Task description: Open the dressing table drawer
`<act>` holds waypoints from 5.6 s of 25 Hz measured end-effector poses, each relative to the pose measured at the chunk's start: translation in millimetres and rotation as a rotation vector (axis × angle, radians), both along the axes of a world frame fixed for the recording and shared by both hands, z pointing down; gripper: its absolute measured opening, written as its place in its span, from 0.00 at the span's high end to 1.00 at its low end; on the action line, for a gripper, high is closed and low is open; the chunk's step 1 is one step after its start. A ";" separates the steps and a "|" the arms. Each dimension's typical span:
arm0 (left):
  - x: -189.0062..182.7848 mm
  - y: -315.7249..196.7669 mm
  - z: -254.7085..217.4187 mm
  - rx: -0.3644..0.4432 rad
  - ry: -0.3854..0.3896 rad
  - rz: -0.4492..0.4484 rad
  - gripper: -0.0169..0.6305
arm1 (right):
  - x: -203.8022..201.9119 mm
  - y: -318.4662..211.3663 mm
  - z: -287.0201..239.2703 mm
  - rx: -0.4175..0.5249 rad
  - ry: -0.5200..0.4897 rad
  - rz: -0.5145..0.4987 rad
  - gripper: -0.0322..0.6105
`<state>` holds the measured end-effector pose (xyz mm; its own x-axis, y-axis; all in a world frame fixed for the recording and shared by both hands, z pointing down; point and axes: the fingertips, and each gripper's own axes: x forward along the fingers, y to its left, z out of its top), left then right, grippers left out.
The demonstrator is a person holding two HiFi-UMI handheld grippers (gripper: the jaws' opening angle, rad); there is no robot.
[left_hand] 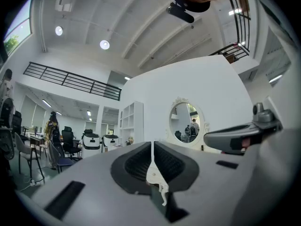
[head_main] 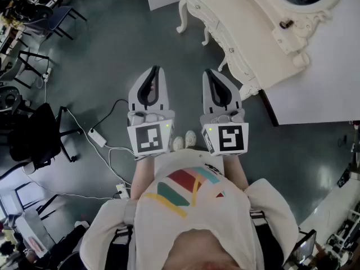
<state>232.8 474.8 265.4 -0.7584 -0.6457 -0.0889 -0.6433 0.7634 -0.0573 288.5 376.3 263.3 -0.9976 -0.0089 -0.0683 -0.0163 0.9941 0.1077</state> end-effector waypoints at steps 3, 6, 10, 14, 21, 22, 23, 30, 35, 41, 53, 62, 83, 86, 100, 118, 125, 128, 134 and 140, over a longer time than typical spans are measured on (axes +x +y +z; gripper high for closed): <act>-1.8 -0.7 -1.4 0.000 0.000 -0.010 0.95 | -2.2 -3.1 -0.8 0.000 -0.001 -0.004 0.95; -5.0 -2.5 -1.0 -0.003 -0.005 -0.019 0.95 | -6.6 -4.2 2.0 0.001 0.010 -0.017 0.95; -8.1 -7.7 2.2 -0.007 0.000 -0.034 0.95 | -11.6 -8.4 5.0 0.011 0.008 -0.038 0.95; -9.4 -13.5 5.8 -0.015 0.006 -0.048 0.95 | -15.0 -14.3 7.7 0.006 0.011 -0.058 0.95; -15.8 -19.4 10.5 -0.017 -0.022 -0.101 0.95 | -18.3 -27.2 7.6 -0.009 -0.036 -0.110 0.95; -17.7 -19.4 12.4 -0.018 -0.025 -0.111 0.95 | -19.4 -29.5 9.6 -0.001 -0.040 -0.115 0.95; -20.4 -19.1 14.2 -0.019 -0.026 -0.120 0.95 | -20.9 -31.2 11.9 0.006 -0.040 -0.121 0.95; -47.8 -23.9 0.0 0.055 -0.084 -0.159 0.95 | -24.7 -47.7 5.8 -0.005 -0.065 -0.153 0.95; -75.3 -50.3 -9.2 0.052 -0.148 -0.131 0.95 | -34.1 -79.4 -2.8 -0.031 -0.109 -0.122 0.95; -120.6 -83.5 -21.6 0.101 -0.182 -0.071 0.95 | -62.3 -120.2 -9.8 -0.010 -0.154 -0.037 0.95; -284.2 -176.6 -14.8 0.080 -0.139 0.067 0.95 | -225.9 -189.7 5.4 -0.053 -0.078 0.042 0.95; -413.3 -273.4 -19.3 0.009 -0.086 0.268 0.95 | -370.8 -253.0 -4.6 -0.081 -0.044 0.159 0.95; -523.1 -407.3 0.9 -0.036 0.004 0.561 0.95 | -482.1 -362.1 4.3 -0.091 0.039 0.420 0.95; -519.6 -414.5 0.2 -0.050 -0.010 0.567 0.95 | -483.0 -371.0 3.9 -0.090 0.029 0.420 0.95; -439.7 -494.1 -14.7 -0.021 -0.048 0.745 0.95 | -394.1 -431.4 -2.9 -0.095 -0.022 0.618 0.95; -322.4 -591.1 -24.0 0.020 -0.051 1.178 0.95 | -241.5 -475.7 -7.7 -0.102 -0.101 1.175 0.95; -312.1 -610.1 -35.4 0.087 -0.023 1.220 0.95 | -233.2 -479.6 -1.3 -0.102 -0.083 1.240 0.95; -304.5 -612.8 -32.2 0.083 -0.022 1.241 0.95 | -232.4 -483.3 9.4 -0.134 -0.050 1.232 0.95; -295.6 -612.1 -14.2 0.018 -0.031 1.272 0.95 | -221.1 -498.4 31.7 -0.178 0.012 1.263 0.95; -299.9 -624.2 -5.9 -0.006 -0.032 1.241 0.95 | -202.4 -527.7 56.8 -0.210 0.066 1.288 0.95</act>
<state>-67.0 -149.4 259.5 0.3680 -0.9254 -0.0905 -0.9286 -0.3606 -0.0880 86.2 -151.4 320.1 -0.2667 -0.9586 0.0997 -0.9636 0.2671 -0.0097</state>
